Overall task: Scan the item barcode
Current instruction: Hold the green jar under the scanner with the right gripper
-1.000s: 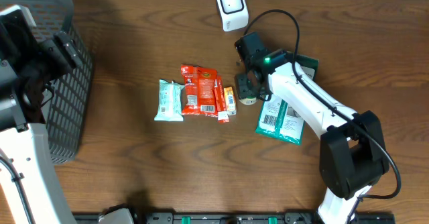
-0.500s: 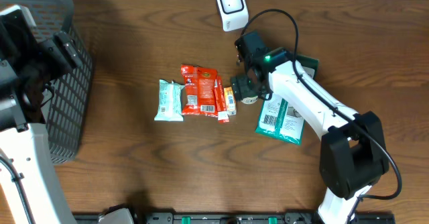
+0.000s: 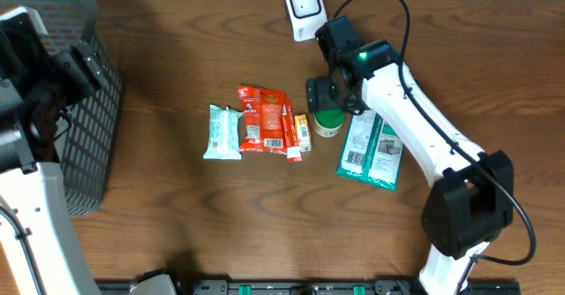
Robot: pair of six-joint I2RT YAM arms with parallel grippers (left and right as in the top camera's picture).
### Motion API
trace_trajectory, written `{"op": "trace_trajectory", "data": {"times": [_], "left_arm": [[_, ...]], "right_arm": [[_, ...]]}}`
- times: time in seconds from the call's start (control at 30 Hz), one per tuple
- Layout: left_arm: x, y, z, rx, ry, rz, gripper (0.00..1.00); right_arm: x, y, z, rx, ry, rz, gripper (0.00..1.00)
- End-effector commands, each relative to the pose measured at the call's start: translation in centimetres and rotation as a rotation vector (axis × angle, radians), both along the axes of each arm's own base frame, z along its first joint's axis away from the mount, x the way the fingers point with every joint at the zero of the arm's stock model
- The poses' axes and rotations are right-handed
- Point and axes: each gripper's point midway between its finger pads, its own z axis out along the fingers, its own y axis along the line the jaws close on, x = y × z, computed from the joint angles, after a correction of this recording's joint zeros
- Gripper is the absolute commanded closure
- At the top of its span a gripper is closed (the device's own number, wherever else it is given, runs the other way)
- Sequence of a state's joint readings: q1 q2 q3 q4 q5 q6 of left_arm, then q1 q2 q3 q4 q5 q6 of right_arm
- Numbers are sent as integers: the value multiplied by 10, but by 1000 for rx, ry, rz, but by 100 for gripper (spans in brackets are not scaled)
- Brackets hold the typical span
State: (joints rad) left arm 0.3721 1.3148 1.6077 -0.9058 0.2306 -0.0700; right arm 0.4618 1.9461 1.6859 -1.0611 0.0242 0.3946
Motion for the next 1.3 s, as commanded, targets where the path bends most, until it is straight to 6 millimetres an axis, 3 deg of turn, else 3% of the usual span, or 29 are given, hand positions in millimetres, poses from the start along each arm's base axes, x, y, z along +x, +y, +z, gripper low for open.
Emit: {"op": "trace_trajectory", "data": {"times": [0.0, 0.27, 0.5, 1.27], "left_arm": [[1, 0, 4, 10, -8, -11, 13], [1, 0, 4, 10, -8, -11, 13], [1, 0, 4, 10, -8, -11, 13], [1, 0, 4, 10, -8, -11, 13]], "right_arm": [[1, 2, -19, 17, 59, -41, 9], [-1, -1, -42, -7, 114, -69, 11], [-2, -3, -44, -14, 118, -75, 17], [-4, -10, -65, -40, 112, -107, 18]]}}
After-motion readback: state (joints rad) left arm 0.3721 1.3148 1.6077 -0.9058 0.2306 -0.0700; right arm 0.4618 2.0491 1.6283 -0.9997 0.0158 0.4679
